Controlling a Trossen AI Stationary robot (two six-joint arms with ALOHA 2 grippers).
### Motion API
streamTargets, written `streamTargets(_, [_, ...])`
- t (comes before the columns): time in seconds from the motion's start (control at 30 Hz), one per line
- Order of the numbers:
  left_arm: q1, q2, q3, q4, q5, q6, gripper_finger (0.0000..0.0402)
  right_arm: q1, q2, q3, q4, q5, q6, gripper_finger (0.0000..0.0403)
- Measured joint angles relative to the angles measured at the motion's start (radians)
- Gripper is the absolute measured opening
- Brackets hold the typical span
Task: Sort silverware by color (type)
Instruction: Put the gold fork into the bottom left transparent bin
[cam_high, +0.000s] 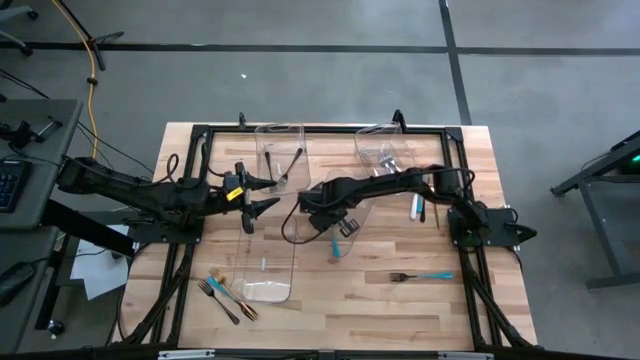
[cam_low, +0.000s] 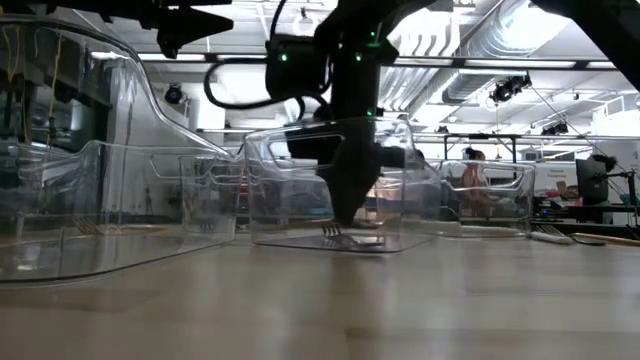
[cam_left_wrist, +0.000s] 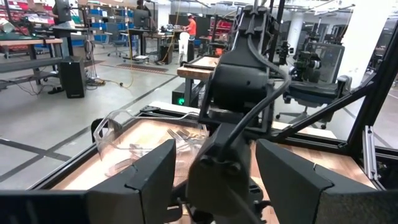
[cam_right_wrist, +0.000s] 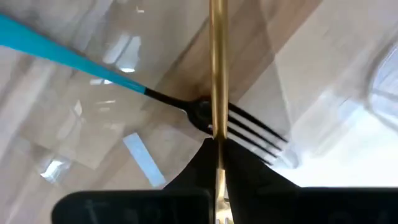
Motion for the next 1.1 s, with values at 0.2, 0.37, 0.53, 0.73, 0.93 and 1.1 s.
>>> streamTargets(0.2, [0.000, 0.000, 0.000, 0.000, 0.000, 0.000, 0.0213, 0.007, -0.001, 0.058, -0.062, 0.005, 0.000, 0.0005])
streamTargets(0.37, [0.000, 0.000, 0.000, 0.000, 0.000, 0.000, 0.0213, 0.023, -0.003, 0.101, -0.127, 0.057, -0.015, 0.0005])
streamTargets(0.53, [0.000, 0.000, 0.000, 0.000, 0.000, 0.000, 0.0213, 0.047, -0.003, 0.128, -0.200, 0.109, -0.018, 0.0005])
streamTargets(0.73, [0.000, 0.000, 0.000, 0.000, 0.000, 0.000, 0.0213, 0.083, -0.004, 0.131, -0.281, 0.146, 0.004, 0.0005])
streamTargets(0.93, [0.000, 0.000, 0.000, -0.003, 0.000, -0.007, 0.0213, 0.098, -0.026, 0.132, -0.355, 0.158, 0.065, 0.0005])
streamTargets(1.1, [0.000, 0.000, 0.001, -0.004, 0.001, -0.008, 0.0213, 0.095, -0.095, 0.132, -0.357, 0.173, 0.117, 0.0005])
